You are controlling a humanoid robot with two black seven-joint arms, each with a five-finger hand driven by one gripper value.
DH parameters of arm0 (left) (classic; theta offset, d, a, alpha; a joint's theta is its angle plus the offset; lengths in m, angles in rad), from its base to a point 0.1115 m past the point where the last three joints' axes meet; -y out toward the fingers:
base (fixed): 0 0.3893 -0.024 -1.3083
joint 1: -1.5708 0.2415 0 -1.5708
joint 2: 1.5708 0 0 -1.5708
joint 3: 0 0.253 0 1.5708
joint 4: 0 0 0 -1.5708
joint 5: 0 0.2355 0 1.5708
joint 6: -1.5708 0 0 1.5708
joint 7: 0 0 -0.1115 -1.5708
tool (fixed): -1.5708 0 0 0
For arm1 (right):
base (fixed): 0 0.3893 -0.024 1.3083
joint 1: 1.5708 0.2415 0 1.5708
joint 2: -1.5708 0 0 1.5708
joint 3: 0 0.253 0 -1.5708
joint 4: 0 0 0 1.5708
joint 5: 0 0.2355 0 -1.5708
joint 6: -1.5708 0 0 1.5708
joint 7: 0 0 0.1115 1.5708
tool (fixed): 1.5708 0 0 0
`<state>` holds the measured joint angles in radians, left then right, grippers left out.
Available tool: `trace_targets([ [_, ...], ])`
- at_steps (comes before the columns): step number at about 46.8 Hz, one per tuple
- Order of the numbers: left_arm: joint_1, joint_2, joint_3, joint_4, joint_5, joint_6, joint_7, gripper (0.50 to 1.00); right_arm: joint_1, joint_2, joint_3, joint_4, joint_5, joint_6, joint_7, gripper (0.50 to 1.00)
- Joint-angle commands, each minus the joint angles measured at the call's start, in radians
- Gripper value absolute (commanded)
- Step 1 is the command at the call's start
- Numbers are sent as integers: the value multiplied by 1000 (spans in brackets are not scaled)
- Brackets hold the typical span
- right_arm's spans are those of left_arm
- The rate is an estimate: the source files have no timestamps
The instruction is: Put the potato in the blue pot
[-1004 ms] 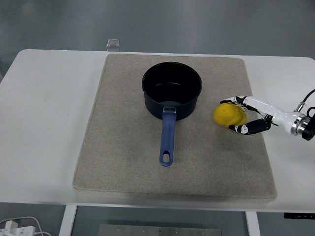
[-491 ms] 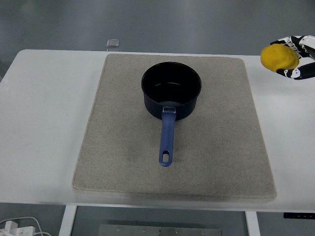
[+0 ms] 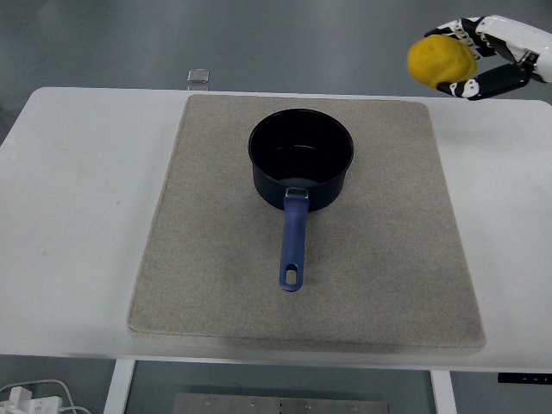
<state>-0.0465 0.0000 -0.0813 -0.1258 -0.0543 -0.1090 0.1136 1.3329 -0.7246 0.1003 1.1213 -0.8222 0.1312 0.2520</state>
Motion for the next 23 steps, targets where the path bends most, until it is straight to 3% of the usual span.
trace_targets([
  [1, 1, 0, 0, 0, -1, 0, 1, 1000, 32, 75, -8, -4, -2, -5, -22, 500],
  [12, 1, 0, 0, 0, -1, 0, 0, 1000, 104, 312, -90, -130, -2, -5, -28, 500],
  [23, -1, 0, 0, 0, -1, 0, 0, 1000, 111, 389, -105, -179, -2, -5, -28, 500],
])
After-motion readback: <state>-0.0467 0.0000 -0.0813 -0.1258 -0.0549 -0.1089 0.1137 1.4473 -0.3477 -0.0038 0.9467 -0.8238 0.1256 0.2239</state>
